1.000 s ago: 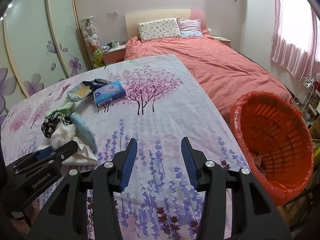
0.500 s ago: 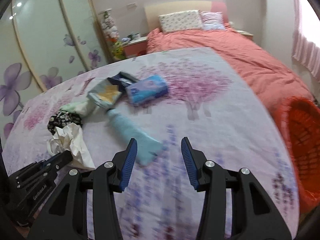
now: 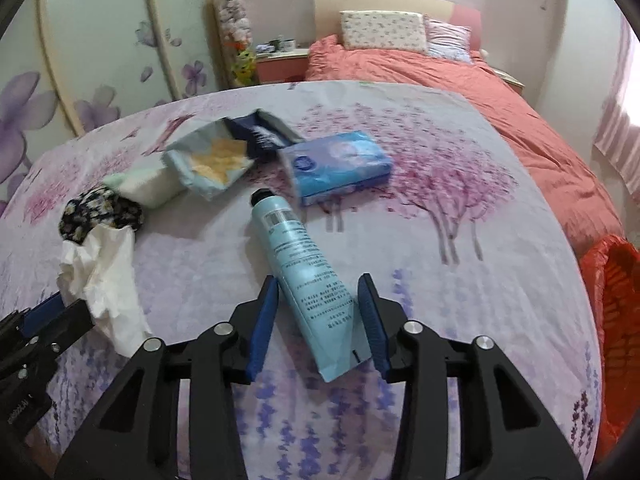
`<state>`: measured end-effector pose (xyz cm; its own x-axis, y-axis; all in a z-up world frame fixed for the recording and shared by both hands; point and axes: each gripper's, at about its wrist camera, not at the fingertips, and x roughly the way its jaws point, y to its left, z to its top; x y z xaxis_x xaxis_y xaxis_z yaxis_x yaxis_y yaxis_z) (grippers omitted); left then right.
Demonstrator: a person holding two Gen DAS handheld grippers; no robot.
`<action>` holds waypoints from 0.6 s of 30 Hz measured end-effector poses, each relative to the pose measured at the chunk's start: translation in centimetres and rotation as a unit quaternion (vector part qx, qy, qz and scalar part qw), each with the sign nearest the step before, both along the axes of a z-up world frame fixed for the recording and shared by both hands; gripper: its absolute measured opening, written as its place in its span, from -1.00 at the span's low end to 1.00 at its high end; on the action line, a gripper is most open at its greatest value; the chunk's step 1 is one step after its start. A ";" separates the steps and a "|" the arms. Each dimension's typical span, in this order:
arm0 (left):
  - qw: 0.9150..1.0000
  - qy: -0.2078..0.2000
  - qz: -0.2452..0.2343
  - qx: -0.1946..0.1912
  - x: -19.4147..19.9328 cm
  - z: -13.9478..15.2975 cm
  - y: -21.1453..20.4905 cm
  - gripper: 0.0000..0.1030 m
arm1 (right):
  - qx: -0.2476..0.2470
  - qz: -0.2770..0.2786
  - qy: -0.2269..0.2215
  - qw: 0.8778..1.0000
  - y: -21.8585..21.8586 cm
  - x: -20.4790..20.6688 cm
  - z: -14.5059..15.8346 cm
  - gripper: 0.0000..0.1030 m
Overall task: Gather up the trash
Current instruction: 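Grasp the light-blue tube with the right tool while the left tool grasps the crumpled tissue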
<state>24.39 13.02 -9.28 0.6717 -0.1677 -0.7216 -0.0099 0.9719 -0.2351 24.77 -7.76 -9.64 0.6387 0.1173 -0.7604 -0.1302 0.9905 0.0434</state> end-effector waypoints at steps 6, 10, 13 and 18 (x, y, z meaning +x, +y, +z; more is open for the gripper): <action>1.000 -0.004 -0.001 -0.006 0.0 -0.1 0.2 0.02 | -0.012 -0.044 0.004 0.999 -2.8 -1.2 0.0 -0.23; 1.000 -0.008 -0.010 -0.006 0.1 0.0 -0.3 0.10 | 0.000 -0.048 0.014 0.999 -4.6 -2.3 0.1 -0.22; 1.000 -0.009 -0.015 -0.004 0.3 0.1 -0.9 0.10 | 0.040 -0.053 0.009 0.998 -5.6 -2.0 0.7 0.06; 1.000 -0.009 -0.011 -0.008 0.4 0.2 -0.9 0.10 | 0.037 -0.050 0.001 0.998 -4.6 0.1 0.6 0.07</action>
<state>24.78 12.11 -9.12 0.6806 -0.1944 -0.7064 0.0160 0.9679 -0.2509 24.85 -12.36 -9.02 0.6482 0.1091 -0.7536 -0.0300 0.9926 0.1179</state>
